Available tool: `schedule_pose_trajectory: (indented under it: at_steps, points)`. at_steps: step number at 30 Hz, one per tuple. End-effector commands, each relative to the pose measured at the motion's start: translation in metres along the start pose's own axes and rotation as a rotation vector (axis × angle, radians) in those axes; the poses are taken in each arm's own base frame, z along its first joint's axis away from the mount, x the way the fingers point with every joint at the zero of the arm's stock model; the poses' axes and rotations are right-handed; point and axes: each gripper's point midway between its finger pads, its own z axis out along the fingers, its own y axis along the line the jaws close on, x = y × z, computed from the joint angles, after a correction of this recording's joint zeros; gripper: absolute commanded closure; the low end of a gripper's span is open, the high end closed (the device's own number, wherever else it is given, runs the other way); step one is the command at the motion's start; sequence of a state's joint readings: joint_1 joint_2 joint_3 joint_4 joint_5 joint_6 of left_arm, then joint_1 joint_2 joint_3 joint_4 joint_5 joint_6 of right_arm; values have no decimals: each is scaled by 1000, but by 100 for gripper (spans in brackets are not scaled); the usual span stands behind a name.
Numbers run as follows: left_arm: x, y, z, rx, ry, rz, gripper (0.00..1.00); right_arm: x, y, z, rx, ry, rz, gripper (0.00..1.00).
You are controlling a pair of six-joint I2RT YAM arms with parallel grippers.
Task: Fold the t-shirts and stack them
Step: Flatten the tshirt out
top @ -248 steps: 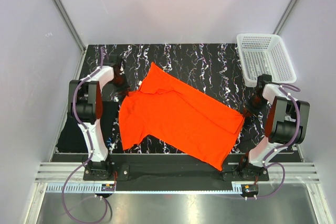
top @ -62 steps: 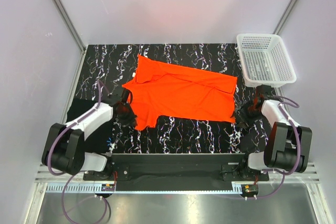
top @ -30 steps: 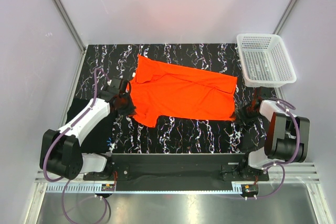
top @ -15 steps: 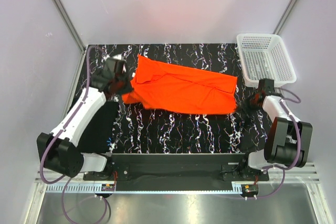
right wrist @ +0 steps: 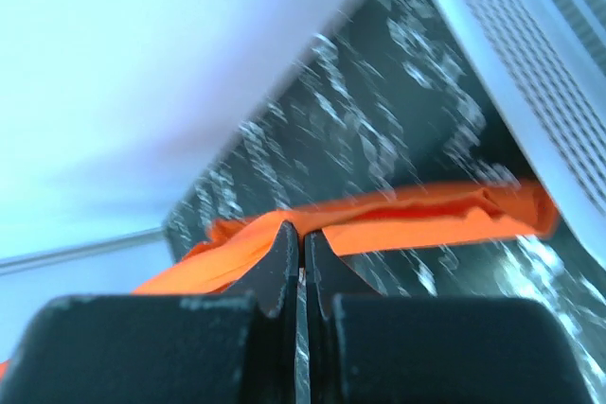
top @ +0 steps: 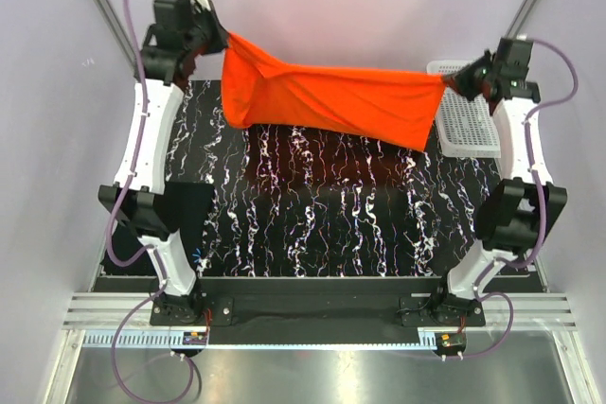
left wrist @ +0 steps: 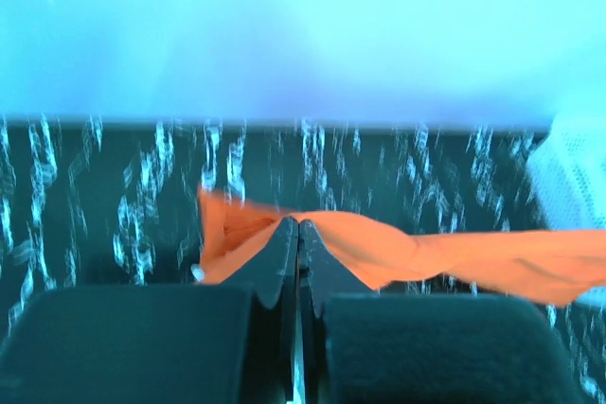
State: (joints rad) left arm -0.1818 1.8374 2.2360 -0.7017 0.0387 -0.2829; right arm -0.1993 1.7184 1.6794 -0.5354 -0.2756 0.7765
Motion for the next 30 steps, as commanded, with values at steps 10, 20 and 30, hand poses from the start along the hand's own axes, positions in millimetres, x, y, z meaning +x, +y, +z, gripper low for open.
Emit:
schedule_pose_trajectory:
  at_steps: [10,20,30]
  points:
    - [-177,-53,-127,336,-577,202,100,-74,120,-78,-291,-257,-155,100]
    - [-209,-20,-205,332,-686,75,100,-86,157,-143,-380,-363,-180,100]
    - [-183,-52,-268,459,-681,84,100,-53,167,-210,-459,-355,-203,100]
